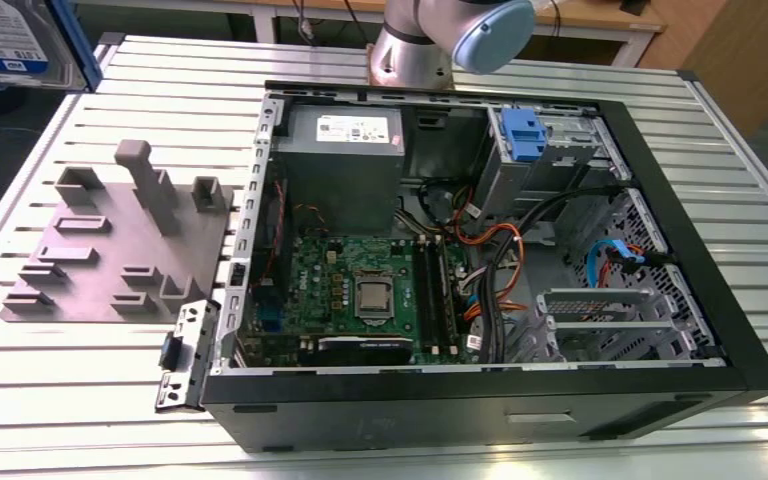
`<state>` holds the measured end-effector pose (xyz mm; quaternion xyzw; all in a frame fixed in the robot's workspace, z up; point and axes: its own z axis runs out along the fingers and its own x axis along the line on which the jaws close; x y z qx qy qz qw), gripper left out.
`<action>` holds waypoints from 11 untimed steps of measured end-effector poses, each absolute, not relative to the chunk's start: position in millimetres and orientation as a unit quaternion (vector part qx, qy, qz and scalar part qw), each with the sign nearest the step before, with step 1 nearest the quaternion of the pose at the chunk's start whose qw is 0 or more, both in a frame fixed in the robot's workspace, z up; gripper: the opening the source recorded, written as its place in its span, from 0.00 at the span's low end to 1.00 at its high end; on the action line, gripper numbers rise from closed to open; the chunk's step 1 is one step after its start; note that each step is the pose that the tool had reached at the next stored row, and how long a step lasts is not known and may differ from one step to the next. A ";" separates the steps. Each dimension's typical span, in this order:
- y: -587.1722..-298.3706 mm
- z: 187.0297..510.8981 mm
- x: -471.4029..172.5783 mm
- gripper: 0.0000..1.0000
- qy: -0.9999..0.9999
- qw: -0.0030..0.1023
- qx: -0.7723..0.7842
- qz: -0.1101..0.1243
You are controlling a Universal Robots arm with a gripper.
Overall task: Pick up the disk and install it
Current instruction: 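Pick up the disk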
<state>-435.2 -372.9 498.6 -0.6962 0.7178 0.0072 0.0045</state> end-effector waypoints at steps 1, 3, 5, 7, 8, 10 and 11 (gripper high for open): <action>-373.3 498.6 -435.2 0.37 0.718 0.004 -0.696 0.007; -373.5 498.6 -435.2 0.37 0.718 0.004 -0.696 0.007; -373.7 498.6 -435.2 0.37 0.718 0.004 -0.696 0.007; -373.8 498.6 -435.2 0.37 0.718 0.004 -0.696 0.007; -373.9 498.6 -435.2 0.37 0.718 0.004 -0.696 0.007; -373.9 498.5 -434.6 0.37 0.718 0.005 -0.696 0.007; -373.9 498.6 -434.2 0.37 0.718 0.004 -0.696 0.007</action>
